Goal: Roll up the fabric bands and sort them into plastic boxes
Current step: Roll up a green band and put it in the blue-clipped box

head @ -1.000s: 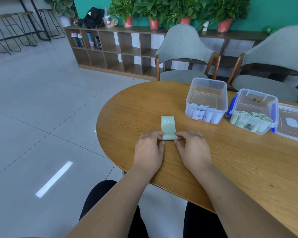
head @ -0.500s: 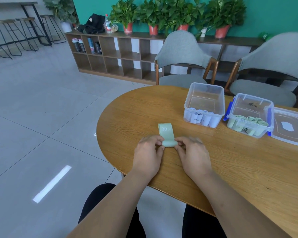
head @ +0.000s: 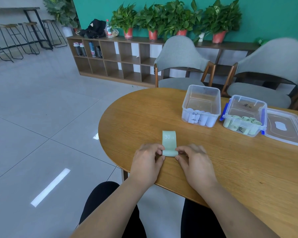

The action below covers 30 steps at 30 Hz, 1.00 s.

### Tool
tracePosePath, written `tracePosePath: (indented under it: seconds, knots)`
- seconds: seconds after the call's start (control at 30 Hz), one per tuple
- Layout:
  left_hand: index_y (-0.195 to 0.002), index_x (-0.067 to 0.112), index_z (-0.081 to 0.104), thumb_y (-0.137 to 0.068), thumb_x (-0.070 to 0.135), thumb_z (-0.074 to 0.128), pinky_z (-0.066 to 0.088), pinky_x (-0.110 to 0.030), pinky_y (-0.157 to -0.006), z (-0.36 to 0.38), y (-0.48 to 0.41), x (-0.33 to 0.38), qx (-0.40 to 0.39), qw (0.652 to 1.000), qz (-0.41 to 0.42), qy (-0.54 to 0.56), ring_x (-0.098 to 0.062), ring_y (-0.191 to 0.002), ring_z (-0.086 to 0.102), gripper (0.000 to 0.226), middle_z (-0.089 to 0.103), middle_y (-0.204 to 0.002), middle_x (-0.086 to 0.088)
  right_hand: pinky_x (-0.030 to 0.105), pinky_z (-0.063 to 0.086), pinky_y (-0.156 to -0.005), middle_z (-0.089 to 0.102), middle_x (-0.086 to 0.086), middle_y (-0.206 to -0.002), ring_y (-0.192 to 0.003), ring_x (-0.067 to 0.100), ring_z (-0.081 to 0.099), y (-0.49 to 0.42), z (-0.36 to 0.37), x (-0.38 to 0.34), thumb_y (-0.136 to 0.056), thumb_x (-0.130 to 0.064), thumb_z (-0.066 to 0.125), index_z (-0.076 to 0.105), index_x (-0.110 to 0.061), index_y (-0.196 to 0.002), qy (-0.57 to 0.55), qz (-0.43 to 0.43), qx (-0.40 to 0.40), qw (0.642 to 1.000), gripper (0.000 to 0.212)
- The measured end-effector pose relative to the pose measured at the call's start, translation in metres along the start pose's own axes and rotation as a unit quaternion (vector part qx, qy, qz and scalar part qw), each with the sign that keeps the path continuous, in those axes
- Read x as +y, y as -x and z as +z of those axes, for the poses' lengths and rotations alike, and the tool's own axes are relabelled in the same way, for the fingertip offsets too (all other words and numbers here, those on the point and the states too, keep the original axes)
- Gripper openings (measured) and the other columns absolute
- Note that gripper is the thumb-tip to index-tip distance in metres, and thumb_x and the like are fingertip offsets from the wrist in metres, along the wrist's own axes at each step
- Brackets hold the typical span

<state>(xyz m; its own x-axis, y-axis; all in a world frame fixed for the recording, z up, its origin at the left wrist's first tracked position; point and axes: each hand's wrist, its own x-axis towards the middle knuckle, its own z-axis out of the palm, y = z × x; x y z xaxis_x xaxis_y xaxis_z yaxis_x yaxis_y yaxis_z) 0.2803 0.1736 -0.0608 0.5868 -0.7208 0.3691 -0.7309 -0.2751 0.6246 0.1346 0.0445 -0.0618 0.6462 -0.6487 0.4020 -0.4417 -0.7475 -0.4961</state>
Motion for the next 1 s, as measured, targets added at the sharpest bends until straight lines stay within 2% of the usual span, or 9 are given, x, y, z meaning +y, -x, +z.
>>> tracePosePath:
  seconds: [0.2,0.47,0.6,0.67,0.73,0.83,1.0]
  knots:
    - [-0.114,0.036,0.069,-0.089,0.024,0.079,0.051,-0.033,-0.090,0.000,0.000,0.000,-0.005,1.000,-0.001,-0.009,-0.002,-0.096,0.053,0.029,0.065,-0.099,0.023,0.037,0.052,-0.082,0.067,-0.015,-0.098,-0.094,0.013,0.056,0.000,-0.002,-0.001,-0.092,-0.028,0.077,0.074,-0.030,-0.114,0.002,-0.002,-0.014,1.000,0.022]
    - [-0.121,0.037,0.067,-0.090,0.024,0.078,0.049,-0.030,-0.090,0.000,-0.003,0.000,-0.014,1.000,-0.003,-0.013,-0.001,-0.091,0.052,0.035,0.065,-0.098,0.023,0.028,0.044,-0.083,0.064,-0.011,-0.101,-0.102,0.013,0.053,-0.012,-0.003,0.000,-0.100,-0.034,0.066,0.074,-0.029,-0.120,0.016,0.013,-0.057,0.998,0.022]
    - [-0.119,0.035,0.070,-0.091,0.024,0.077,0.049,-0.029,-0.089,0.000,-0.006,0.001,-0.009,1.000,-0.004,-0.011,-0.001,-0.090,0.052,0.031,0.065,-0.096,0.022,0.029,0.044,-0.083,0.067,-0.010,-0.104,-0.102,0.016,0.056,-0.017,-0.003,-0.001,-0.102,-0.036,0.062,0.073,-0.030,-0.123,0.017,0.027,-0.078,0.996,0.024]
    - [-0.117,0.035,0.070,-0.091,0.024,0.077,0.049,-0.029,-0.088,0.000,-0.006,0.001,-0.005,1.000,-0.004,-0.007,-0.001,-0.090,0.052,0.029,0.065,-0.095,0.022,0.032,0.049,-0.084,0.068,-0.013,-0.100,-0.098,0.015,0.061,-0.017,-0.004,-0.004,-0.101,-0.034,0.064,0.073,-0.030,-0.123,-0.001,0.037,-0.073,0.997,0.023]
    - [-0.115,0.035,0.070,-0.091,0.024,0.078,0.049,-0.029,-0.087,0.001,-0.006,0.001,-0.001,1.000,-0.005,0.000,-0.001,-0.089,0.053,0.028,0.066,-0.094,0.022,0.031,0.053,-0.083,0.070,-0.018,-0.090,-0.088,0.006,0.065,-0.015,-0.006,-0.008,-0.098,-0.032,0.070,0.073,-0.031,-0.120,-0.048,0.068,-0.055,0.995,0.022]
    - [-0.115,0.036,0.072,-0.090,0.025,0.079,0.050,-0.027,-0.085,0.002,-0.005,0.002,0.008,1.000,-0.012,0.003,0.000,-0.088,0.054,0.028,0.067,-0.093,0.021,0.028,0.056,-0.081,0.070,-0.021,-0.081,-0.079,-0.006,0.064,-0.011,-0.007,-0.010,-0.092,-0.033,0.077,0.074,-0.033,-0.105,-0.089,0.112,-0.019,0.990,0.013]
    - [-0.117,0.035,0.073,-0.088,0.025,0.081,0.050,-0.023,-0.086,0.003,-0.003,0.006,0.021,0.999,-0.031,0.021,0.000,-0.087,0.059,0.032,0.067,-0.091,0.021,0.024,0.055,-0.075,0.070,-0.019,-0.081,-0.078,-0.003,0.065,-0.002,0.000,-0.015,-0.089,-0.035,0.080,0.077,-0.033,-0.099,-0.099,0.117,0.016,0.988,0.011]
